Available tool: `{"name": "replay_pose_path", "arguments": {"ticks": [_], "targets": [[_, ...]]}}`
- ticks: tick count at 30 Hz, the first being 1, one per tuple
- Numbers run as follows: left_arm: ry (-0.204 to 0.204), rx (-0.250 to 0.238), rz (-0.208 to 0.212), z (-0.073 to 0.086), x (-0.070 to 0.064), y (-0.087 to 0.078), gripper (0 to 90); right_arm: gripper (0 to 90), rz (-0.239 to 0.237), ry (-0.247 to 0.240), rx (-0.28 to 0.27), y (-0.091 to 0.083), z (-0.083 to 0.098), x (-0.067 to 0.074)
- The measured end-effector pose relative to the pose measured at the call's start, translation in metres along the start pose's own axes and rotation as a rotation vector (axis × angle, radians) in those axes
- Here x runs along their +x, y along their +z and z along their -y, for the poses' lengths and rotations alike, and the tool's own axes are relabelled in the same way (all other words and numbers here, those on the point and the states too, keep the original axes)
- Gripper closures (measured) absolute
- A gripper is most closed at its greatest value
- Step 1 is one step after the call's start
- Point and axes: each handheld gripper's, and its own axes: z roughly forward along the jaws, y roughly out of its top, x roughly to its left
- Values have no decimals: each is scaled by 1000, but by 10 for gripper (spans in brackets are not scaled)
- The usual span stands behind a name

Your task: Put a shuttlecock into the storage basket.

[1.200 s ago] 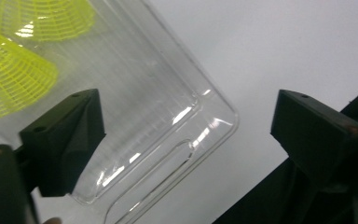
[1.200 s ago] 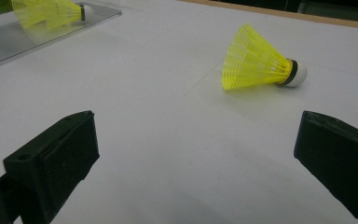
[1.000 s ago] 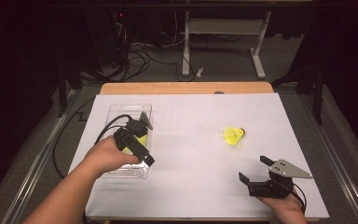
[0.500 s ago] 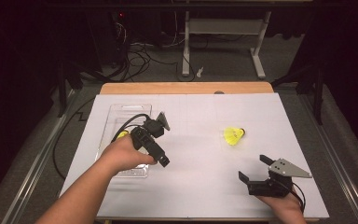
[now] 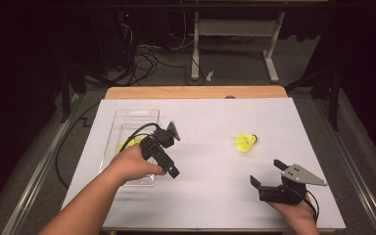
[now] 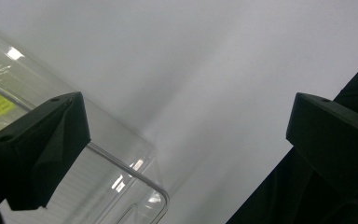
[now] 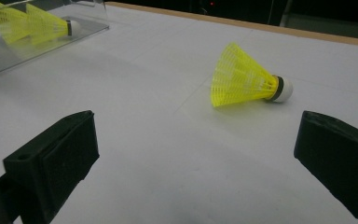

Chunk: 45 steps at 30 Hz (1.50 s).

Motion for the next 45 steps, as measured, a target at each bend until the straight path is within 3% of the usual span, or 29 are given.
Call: {"name": "replay_pose_path", "arguments": {"ticks": [18,33,45], "targets": [[6,-3,19,4,0,9,5,5,18,-10,-8,9,-16,-2],[10,-20,26,9,-2,9,7,86,71,-29,-9,38,-43,-8],[27,-8,24,9,-6,10,6,133,96,-9,16,54,-52,-19]]}}
